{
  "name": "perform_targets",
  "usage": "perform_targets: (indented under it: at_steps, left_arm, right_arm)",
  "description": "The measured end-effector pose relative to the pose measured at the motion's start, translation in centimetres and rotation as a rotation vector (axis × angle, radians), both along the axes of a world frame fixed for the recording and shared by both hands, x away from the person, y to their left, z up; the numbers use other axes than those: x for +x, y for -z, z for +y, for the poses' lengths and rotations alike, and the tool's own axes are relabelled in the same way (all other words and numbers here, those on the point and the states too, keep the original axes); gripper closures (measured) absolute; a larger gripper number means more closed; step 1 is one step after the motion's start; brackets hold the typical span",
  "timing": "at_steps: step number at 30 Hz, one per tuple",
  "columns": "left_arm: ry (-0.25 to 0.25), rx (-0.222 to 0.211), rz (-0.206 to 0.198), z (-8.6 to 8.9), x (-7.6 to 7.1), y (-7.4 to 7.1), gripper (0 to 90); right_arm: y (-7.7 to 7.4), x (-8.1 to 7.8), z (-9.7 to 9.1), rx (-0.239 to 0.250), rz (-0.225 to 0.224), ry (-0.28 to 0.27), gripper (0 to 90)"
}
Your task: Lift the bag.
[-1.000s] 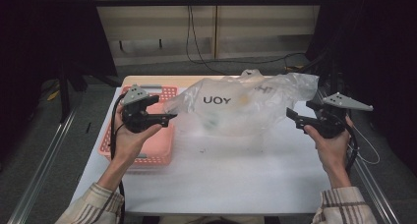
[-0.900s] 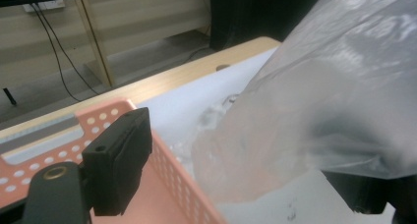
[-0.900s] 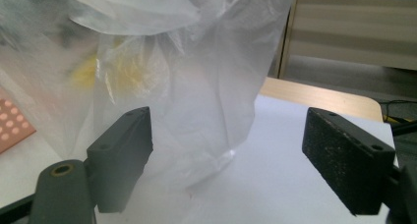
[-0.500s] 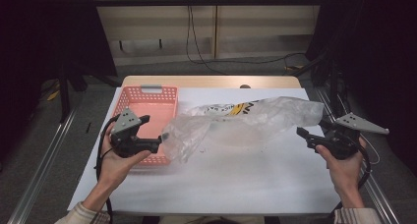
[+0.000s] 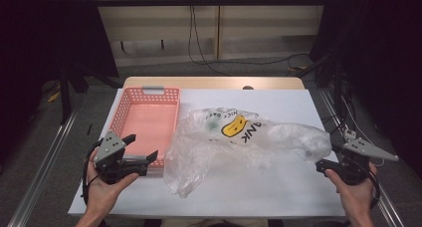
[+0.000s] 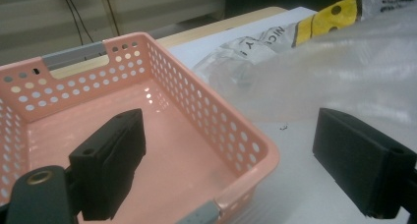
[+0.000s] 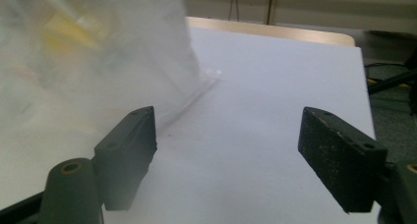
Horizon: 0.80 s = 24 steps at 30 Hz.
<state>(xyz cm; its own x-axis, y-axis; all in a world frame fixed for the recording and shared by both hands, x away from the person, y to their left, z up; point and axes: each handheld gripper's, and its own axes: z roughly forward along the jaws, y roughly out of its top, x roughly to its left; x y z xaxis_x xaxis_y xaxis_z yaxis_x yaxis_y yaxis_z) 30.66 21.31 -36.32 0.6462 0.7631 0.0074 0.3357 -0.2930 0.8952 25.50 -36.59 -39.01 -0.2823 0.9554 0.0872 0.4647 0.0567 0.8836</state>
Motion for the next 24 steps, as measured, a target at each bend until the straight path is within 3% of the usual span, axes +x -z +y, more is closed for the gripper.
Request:
perform_targets:
  at_steps: [4,9,12,24]
  left_arm:
    - [-0.007,0.017,0.026,0.7,-1.2,0.7,9.4]
    - [-0.023,-0.015,0.046,0.5,-1.9,2.3,5.2]
    - [-0.017,-0.013,0.022,0.6,-2.5,3.0,5.1]
    - [-0.031,-0.054,0.013,1.4,-2.8,4.2,4.7]
  right_arm:
    - [0.9,-1.3,-0.7,0.023,0.004,0.034,22.7]
    - [2.2,-2.2,-0.4,0.018,0.030,0.051,22.9]
    - [2.6,-2.7,-0.1,-0.007,0.031,0.059,23.1]
    - [3.5,-2.9,-0.5,0.015,0.045,0.053,21.9]
